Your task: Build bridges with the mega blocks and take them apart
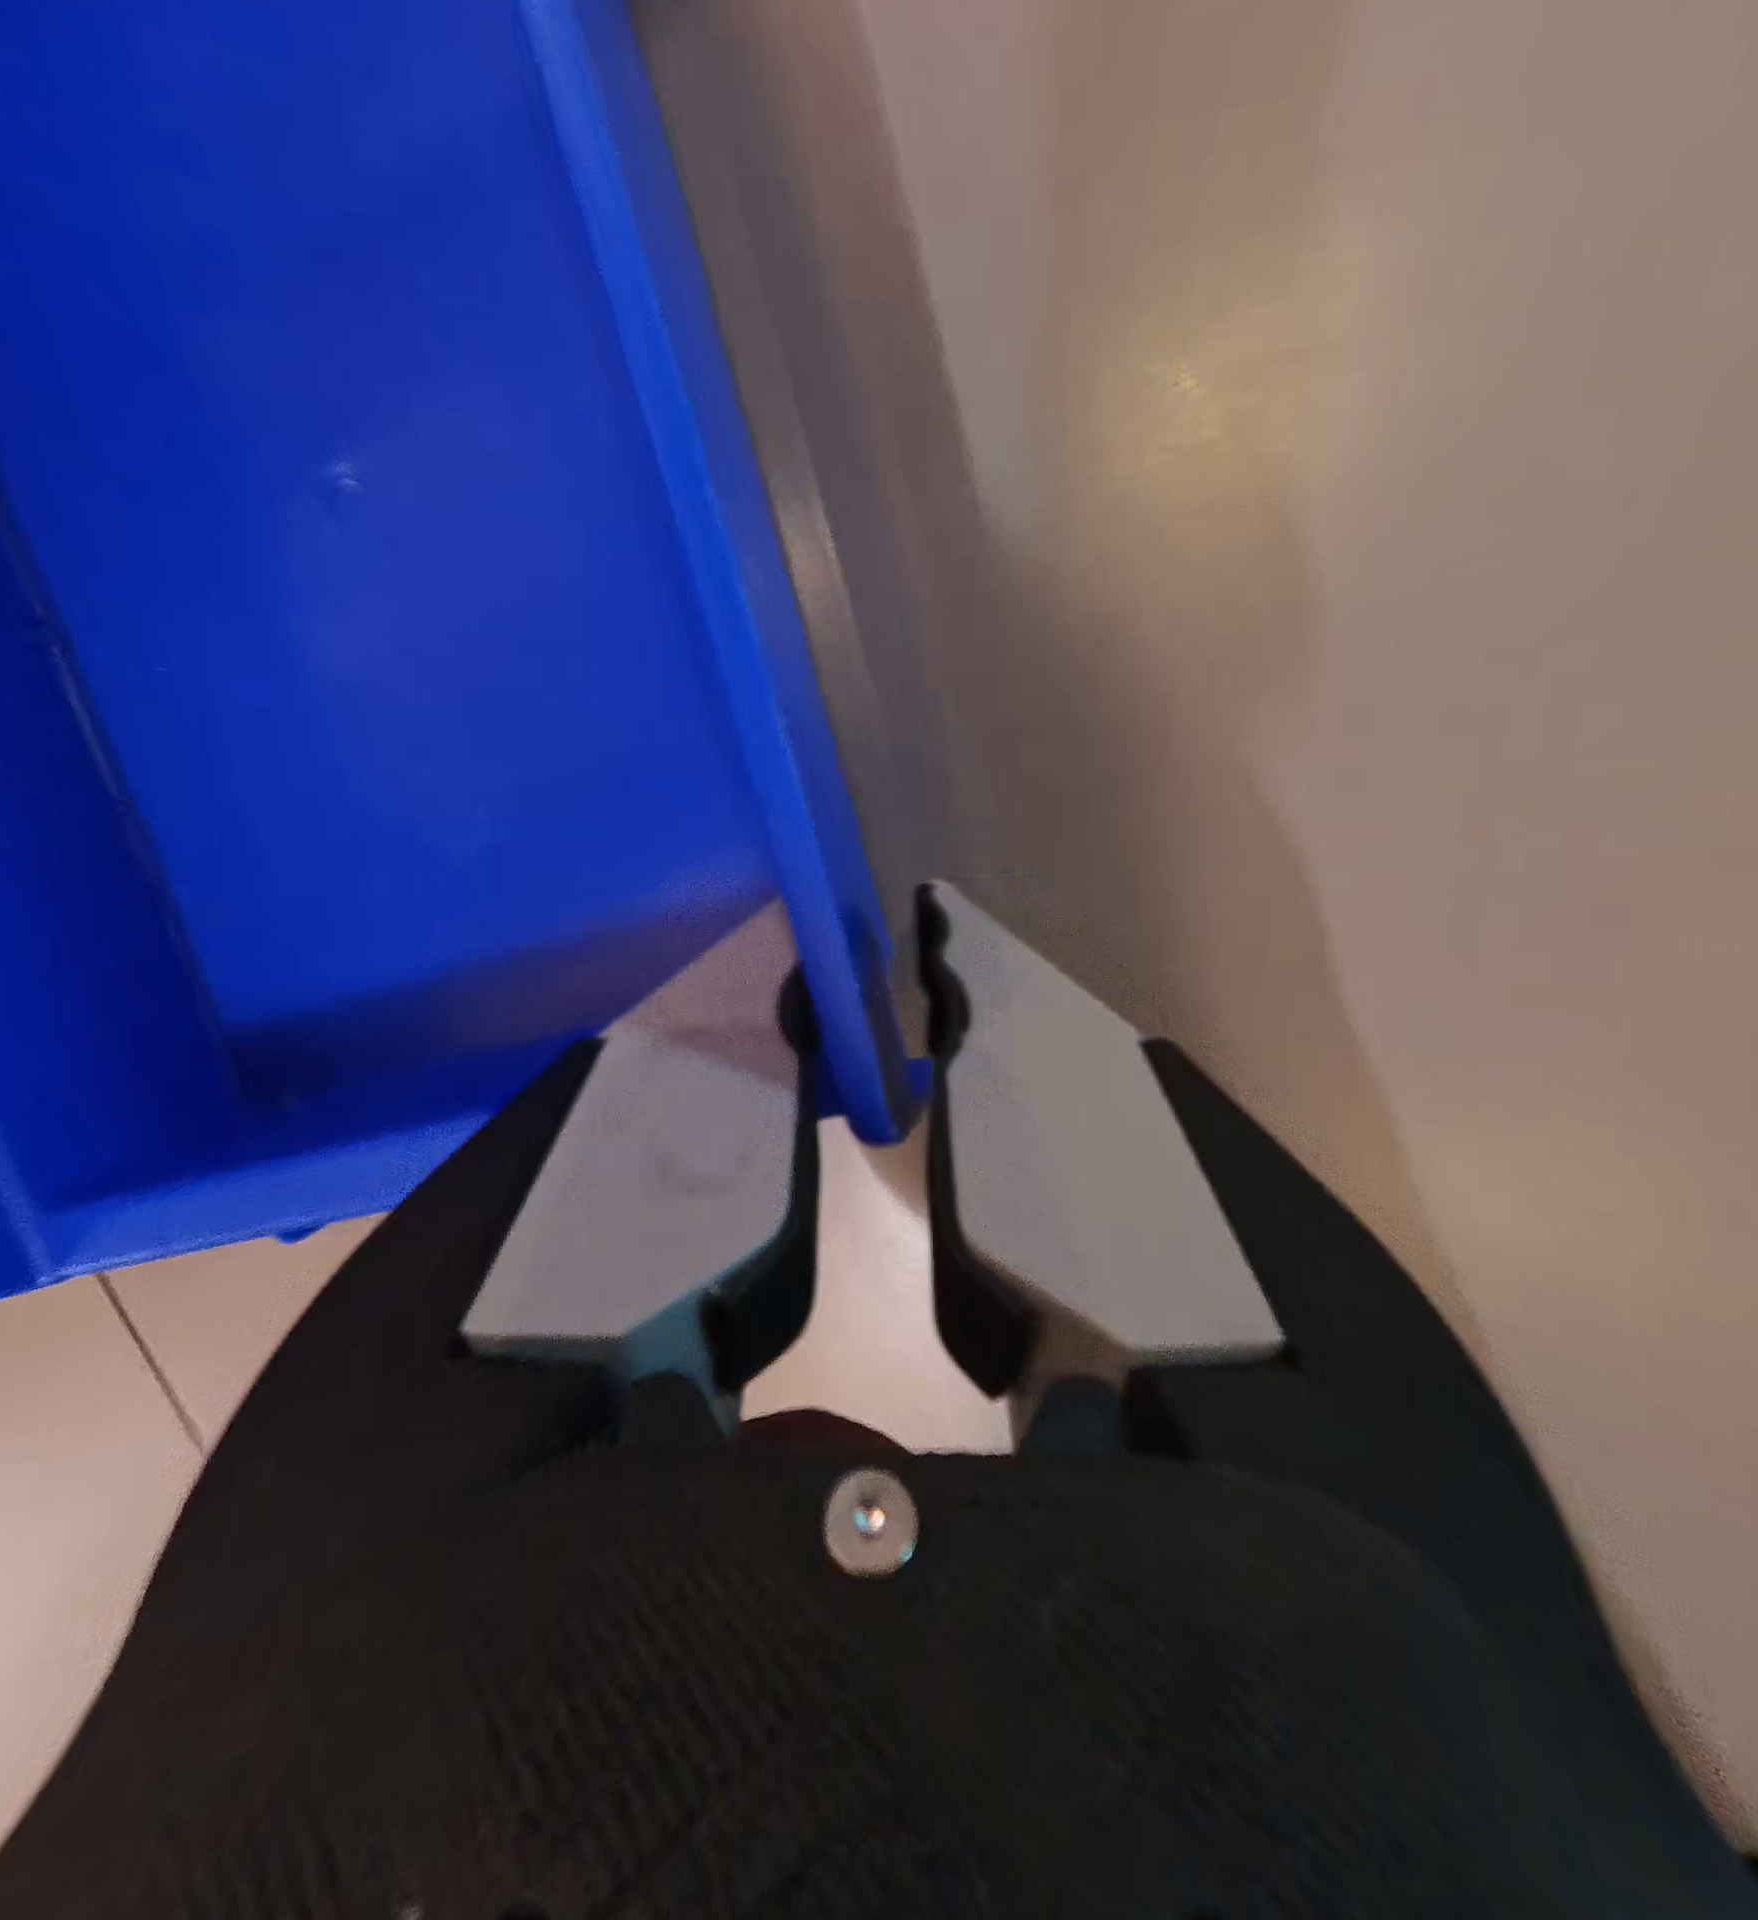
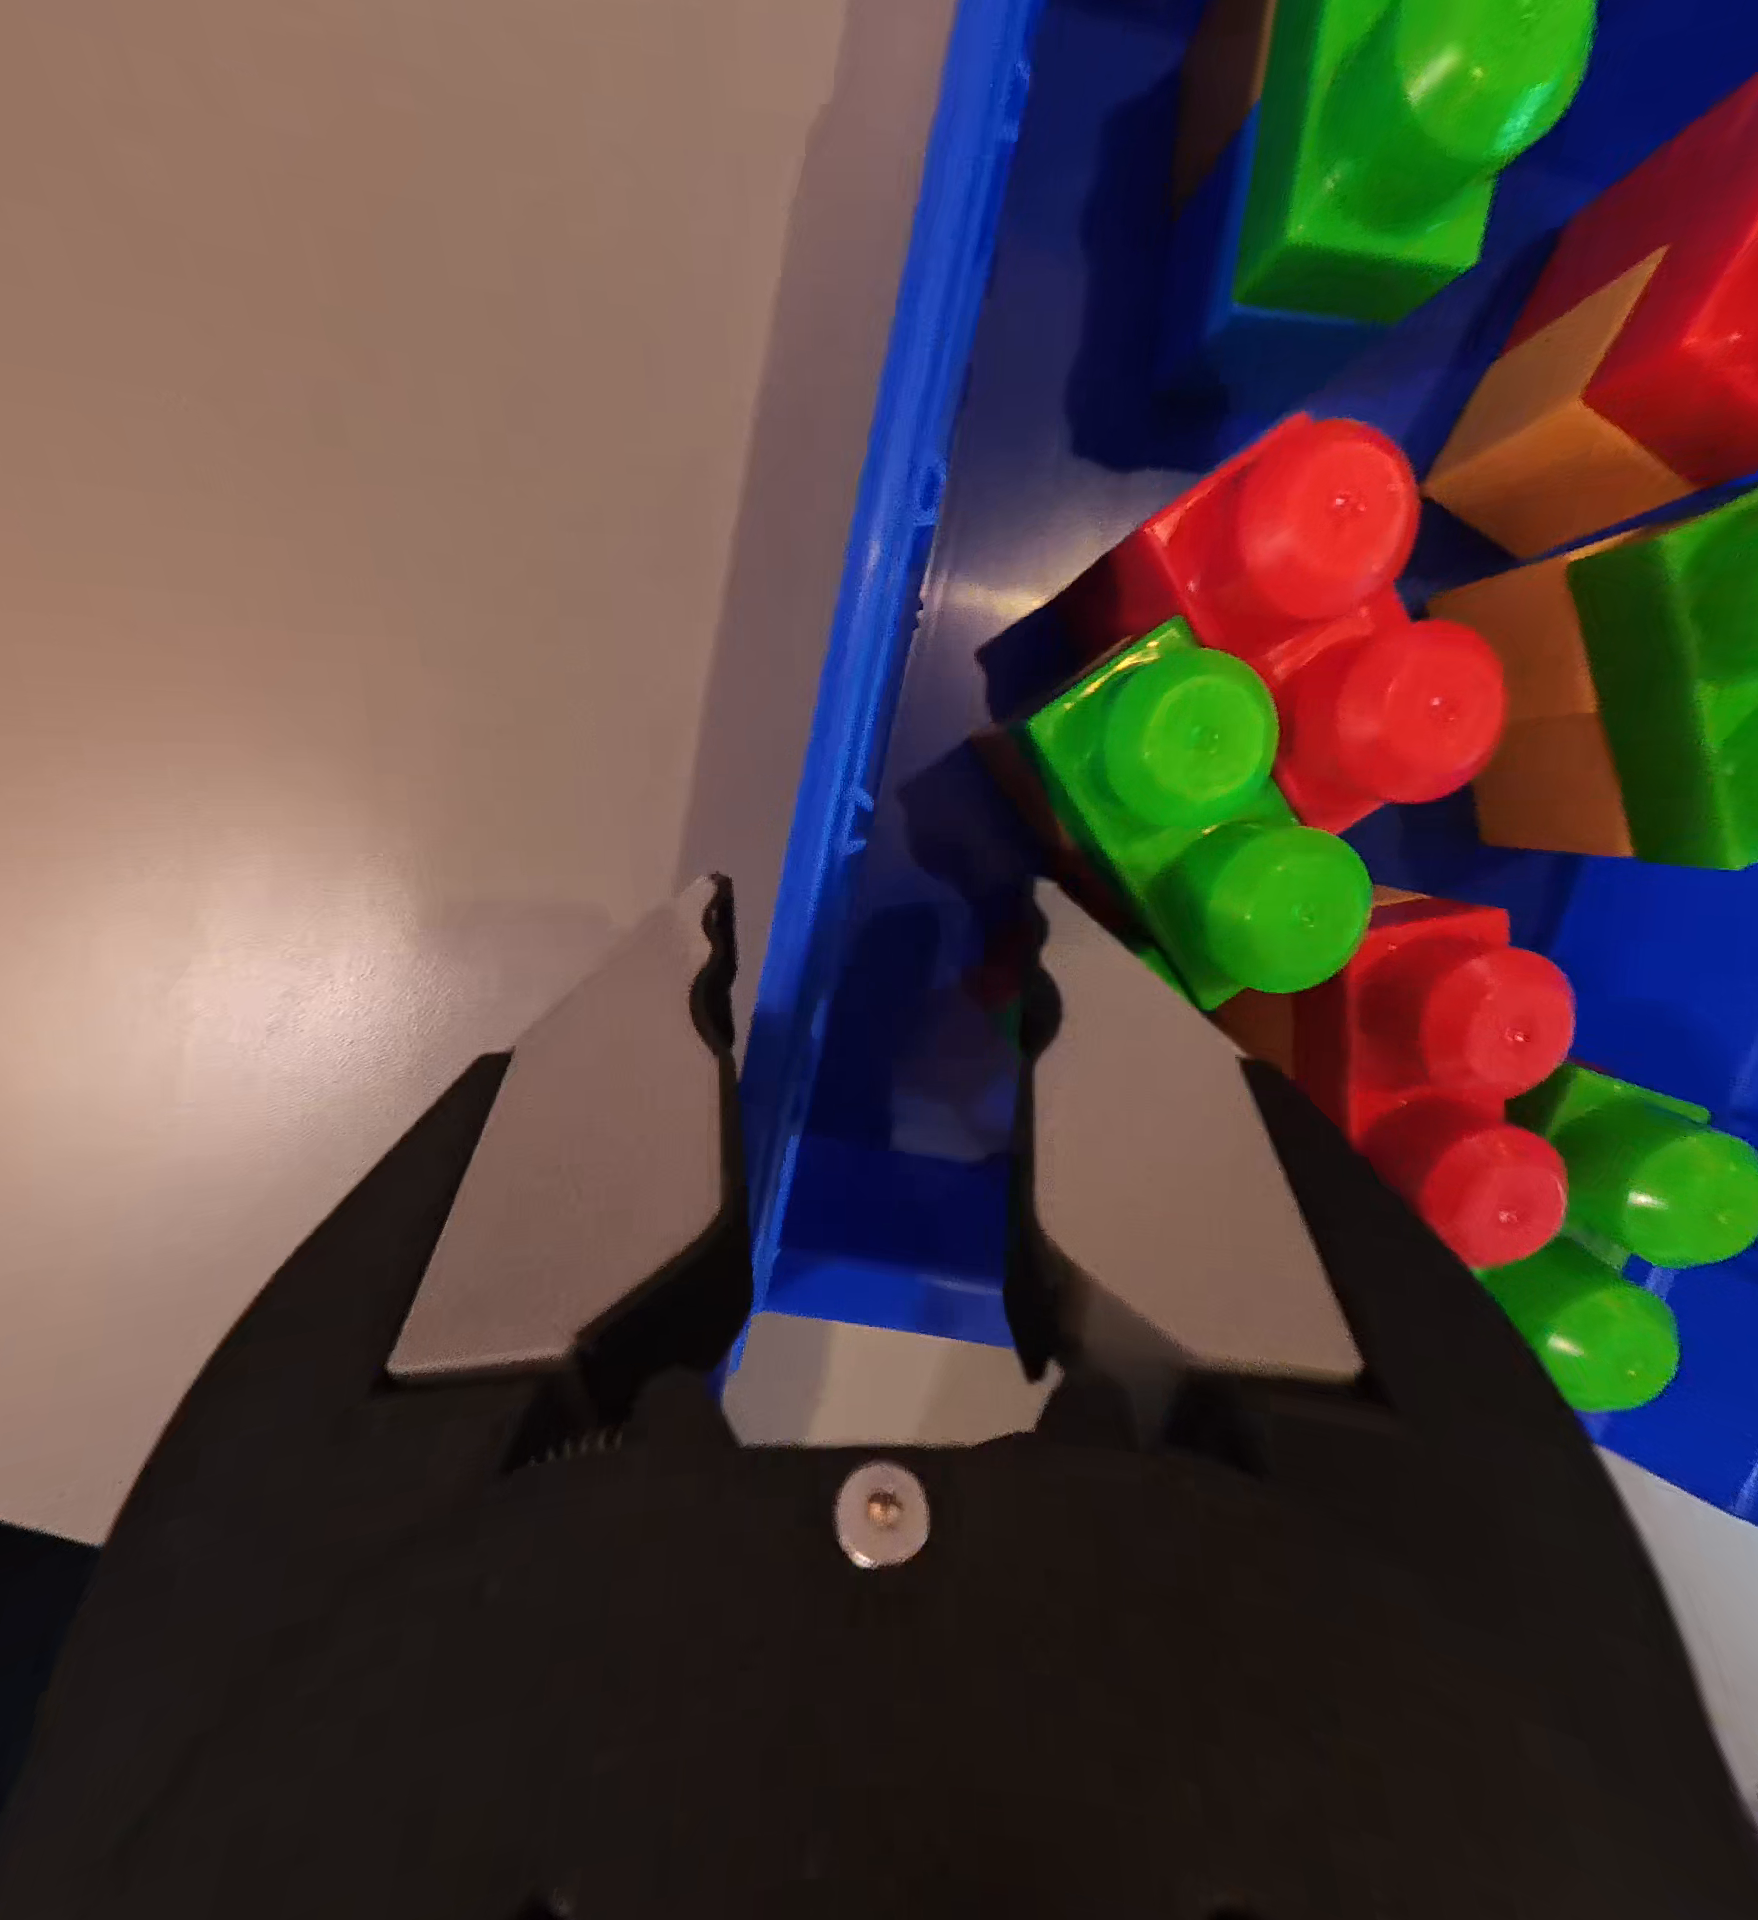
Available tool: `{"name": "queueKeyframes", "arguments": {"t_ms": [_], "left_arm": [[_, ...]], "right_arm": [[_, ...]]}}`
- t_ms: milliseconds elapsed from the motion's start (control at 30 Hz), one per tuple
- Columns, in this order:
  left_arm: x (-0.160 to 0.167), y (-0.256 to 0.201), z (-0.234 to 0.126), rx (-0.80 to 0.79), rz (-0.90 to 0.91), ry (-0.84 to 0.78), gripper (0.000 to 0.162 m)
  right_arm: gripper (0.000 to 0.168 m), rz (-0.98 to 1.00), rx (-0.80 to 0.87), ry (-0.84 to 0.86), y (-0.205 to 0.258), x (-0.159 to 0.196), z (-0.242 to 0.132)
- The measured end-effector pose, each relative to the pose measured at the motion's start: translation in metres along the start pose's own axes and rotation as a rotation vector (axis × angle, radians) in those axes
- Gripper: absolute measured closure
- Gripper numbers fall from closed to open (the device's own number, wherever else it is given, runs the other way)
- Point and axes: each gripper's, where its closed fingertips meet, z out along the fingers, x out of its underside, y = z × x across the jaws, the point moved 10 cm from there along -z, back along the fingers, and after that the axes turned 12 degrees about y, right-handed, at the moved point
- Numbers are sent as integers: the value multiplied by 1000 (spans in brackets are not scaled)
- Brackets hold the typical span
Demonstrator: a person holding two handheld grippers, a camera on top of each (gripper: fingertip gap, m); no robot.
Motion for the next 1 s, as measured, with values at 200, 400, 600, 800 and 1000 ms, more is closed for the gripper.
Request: {"name": "queueKeyframes", "arguments": {"t_ms": [200, 400, 600, 800, 1000], "left_arm": [[12, 14, -1, -38, 5, -1, 159], [52, 37, -19, -30, 38, -93, 162], [95, 56, -62, 87, 4, -282, 162], [108, 55, -120, 203, 1, -463, 158], [117, 46, -153, 240, 17, -536, 158]], "right_arm": [[165, -91, 96, 33, 7, 7, -1], [166, -190, 87, 14, 16, 40, -6], [166, -311, 74, -4, 46, 63, -12], [163, -367, 34, 6, 92, 53, -17], [165, -431, 20, 5, 151, 34, -17]]}}
